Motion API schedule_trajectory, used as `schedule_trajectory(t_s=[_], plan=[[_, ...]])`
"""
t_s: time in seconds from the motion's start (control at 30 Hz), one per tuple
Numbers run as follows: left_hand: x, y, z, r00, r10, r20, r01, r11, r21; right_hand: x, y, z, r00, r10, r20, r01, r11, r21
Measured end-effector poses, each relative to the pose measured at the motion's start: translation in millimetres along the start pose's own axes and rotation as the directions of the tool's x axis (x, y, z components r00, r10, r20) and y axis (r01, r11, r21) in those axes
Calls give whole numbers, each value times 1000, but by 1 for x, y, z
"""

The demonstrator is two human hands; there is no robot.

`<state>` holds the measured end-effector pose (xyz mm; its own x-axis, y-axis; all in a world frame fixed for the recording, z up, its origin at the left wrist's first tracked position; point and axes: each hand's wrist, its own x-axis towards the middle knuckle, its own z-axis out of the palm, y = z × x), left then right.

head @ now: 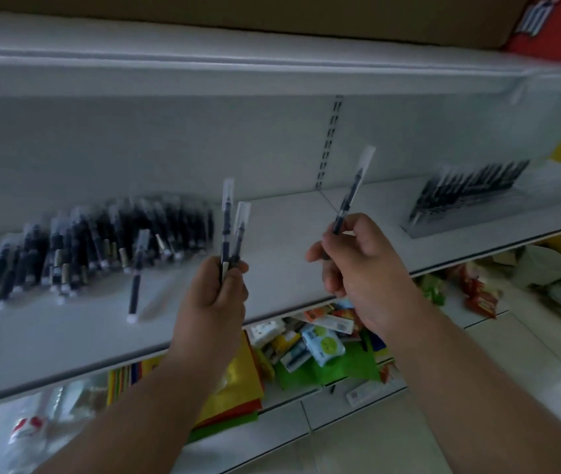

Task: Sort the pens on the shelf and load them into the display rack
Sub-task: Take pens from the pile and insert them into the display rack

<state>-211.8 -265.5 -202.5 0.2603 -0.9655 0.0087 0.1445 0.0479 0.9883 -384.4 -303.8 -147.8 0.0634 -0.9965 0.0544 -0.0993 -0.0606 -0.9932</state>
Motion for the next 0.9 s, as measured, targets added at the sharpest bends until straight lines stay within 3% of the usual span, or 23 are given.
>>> schedule_trajectory(t_s=[0.23,0.4,0.63,0.9], plan=[[-9,-27,138,999,13,45,-17,995,100,-13,3,-155,976,-162,-143,111,943,-313],[-2,-37,201,998,13,68,-23,987,157,-4,6,-221,943,-225,-247,89,882,-464],[33,-34,271,992,4,129,-12,998,58,39,26,-282,857,-316,-407,102,878,-467],[58,-32,321,997,10,78,-10,1000,-4,97,33,-333,835,-374,-403,149,859,-489]])
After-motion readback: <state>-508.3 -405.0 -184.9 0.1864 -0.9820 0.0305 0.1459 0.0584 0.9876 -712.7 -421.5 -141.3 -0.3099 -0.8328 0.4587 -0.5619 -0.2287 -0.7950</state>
